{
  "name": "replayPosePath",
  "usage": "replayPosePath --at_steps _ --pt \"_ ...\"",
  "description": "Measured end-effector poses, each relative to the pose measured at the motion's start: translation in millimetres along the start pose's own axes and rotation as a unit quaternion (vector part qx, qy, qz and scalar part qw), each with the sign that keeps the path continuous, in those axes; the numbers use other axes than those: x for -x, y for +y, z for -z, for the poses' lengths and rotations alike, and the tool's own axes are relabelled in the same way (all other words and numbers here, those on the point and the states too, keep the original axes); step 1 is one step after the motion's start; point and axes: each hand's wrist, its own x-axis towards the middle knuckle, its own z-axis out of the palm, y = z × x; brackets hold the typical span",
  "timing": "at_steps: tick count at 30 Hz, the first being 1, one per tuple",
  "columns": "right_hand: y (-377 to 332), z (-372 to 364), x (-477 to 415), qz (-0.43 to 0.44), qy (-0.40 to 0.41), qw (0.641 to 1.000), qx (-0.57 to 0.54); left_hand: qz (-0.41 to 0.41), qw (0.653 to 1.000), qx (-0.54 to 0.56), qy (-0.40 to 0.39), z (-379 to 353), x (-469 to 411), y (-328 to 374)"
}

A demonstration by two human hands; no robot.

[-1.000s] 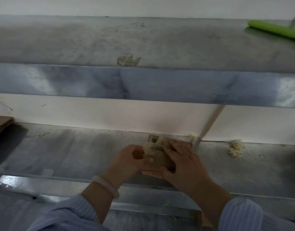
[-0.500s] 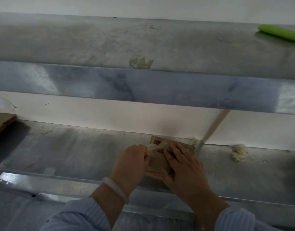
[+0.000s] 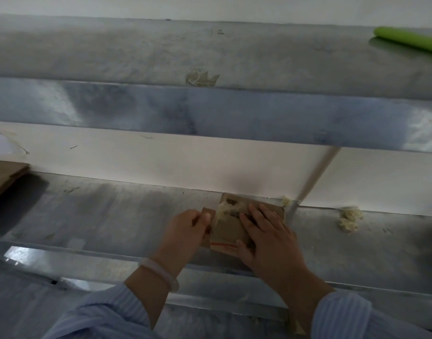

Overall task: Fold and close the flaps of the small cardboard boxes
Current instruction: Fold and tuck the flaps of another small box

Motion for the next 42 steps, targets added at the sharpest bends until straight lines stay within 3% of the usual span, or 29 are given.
replayPosePath --at_steps 2,12,20,23,29,32,35,39,42 --pt "-1 0 0 0.002 0.009 1.0 0.002 -0.002 1.0 0.001 0.003 2 4 3" --pt "-5 0 -1 -0.003 -0.001 1.0 -0.016 -0.118 0.957 -0.265 0.027 -5 8 21" --pt "-15 -11 -1 0.001 0.01 0.999 -0.034 -0.075 0.919 -0.387 0.005 -15 -4 36" --pt "-12 -14 0 0.012 0.018 0.999 -0.039 -0.061 0.927 -0.371 -0.015 -11 -5 37" --pt "-5 -15 0 0.046 0.029 0.997 -0.048 -0.032 0.972 -0.233 -0.007 4 5 24" --pt "2 -17 2 0.072 0.039 0.995 -0.065 0.012 0.98 -0.199 0.002 6 7 13" --pt "9 -19 2 0.1 0.046 0.991 -0.075 0.005 0.979 -0.203 0.024 4 13 7" --pt "17 -17 9 0.148 0.052 0.986 -0.055 0.008 0.975 -0.193 0.107 20 6 4" --pt "21 -15 12 0.157 0.058 0.985 -0.049 -0.004 0.987 -0.137 0.089 41 -3 11"
